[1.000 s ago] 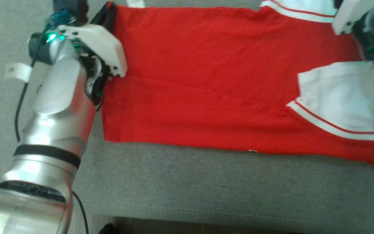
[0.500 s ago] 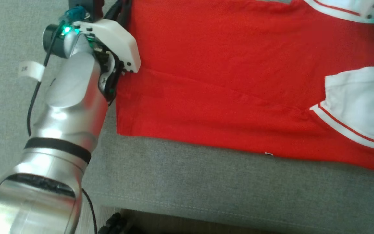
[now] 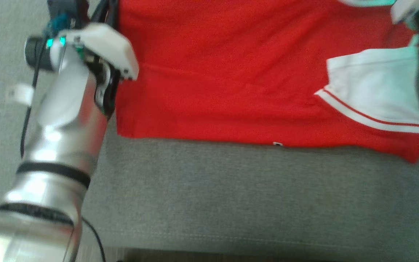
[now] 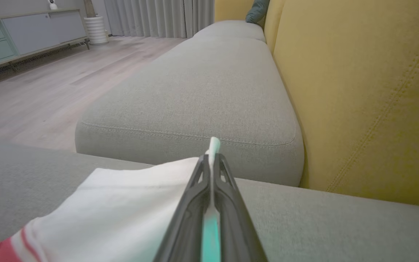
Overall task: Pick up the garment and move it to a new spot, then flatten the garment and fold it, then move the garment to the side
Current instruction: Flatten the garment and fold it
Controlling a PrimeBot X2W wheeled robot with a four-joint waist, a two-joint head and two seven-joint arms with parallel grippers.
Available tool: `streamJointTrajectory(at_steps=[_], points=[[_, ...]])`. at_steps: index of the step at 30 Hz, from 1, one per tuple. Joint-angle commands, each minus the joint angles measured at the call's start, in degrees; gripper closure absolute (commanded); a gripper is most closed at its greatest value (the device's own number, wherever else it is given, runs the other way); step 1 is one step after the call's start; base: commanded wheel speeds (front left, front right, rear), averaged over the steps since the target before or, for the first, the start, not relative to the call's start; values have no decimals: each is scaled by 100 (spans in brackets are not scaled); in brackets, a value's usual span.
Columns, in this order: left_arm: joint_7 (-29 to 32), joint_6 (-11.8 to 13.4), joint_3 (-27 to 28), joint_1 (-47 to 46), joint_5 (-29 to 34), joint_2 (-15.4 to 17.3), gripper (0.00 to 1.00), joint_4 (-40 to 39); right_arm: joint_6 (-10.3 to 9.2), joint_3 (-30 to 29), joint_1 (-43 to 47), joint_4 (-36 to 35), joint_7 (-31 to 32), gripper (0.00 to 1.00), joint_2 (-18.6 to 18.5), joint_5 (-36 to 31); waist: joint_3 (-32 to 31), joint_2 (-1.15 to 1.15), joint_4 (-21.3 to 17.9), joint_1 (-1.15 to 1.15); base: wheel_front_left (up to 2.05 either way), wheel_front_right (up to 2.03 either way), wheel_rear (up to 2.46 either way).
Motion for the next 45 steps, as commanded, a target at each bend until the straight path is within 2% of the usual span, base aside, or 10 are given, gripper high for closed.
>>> streamJointTrajectory(at_steps=[1, 13, 20, 21, 22, 23, 24, 42, 43, 45], points=[[-68, 90, 227, 278, -18, 322, 100, -283, 36, 30, 498, -409, -72, 100, 83, 129, -316, 0, -280, 0, 0, 0, 0], [-70, 358, 729, 1986, -3, 397, 100, -995, 36, -196, 2905, -2234, -76, 100, -3, 893, -1005, 0, -753, 0, 0, 0, 0], [-70, 456, 904, 2740, 97, 241, 100, -1213, 36, -105, 3881, -2409, 65, 100, 121, 1239, -1256, 0, -803, 0, 0, 0, 0], [-70, 477, 927, 2820, 110, 209, 93, -1235, 36, -109, 3947, -2378, 128, 100, 139, 1298, -1277, 0, -783, 0, 0, 0, 0], [-71, 507, 970, 2890, 118, 180, 55, -1292, 36, -120, 3977, -2357, 161, 83, 151, 1335, -1290, 0, -764, 0, 0, 0, 0], [-71, 542, 1024, 2970, 129, 146, 2, -1399, 36, -128, 3995, -2334, 176, 31, 153, 1350, -1316, 0, -734, 0, 0, 0, 0], [-71, 567, 1056, 3067, 159, 113, 0, -1502, 36, -156, 3997, -2330, 168, 0, 165, 1378, -1334, 0, -701, 0, 0, 0, 0], [-71, 721, 1075, 4373, 197, -103, 0, -2980, 36, -731, 3748, -884, 340, 0, 174, 1109, -1358, 0, 299, 0, 0, 0, 0], [-71, 731, 1055, 4375, 187, -103, 0, -2995, 36, -711, 3755, -823, 419, 18, 239, 1126, -1354, 0, 317, 0, 0, 0, 0], [-71, 757, 1038, 4383, 168, -104, 0, -3020, 36, -666, 3796, -809, 541, 100, 362, 1222, -1368, 0, 328, 0, 0, 0, 0]])
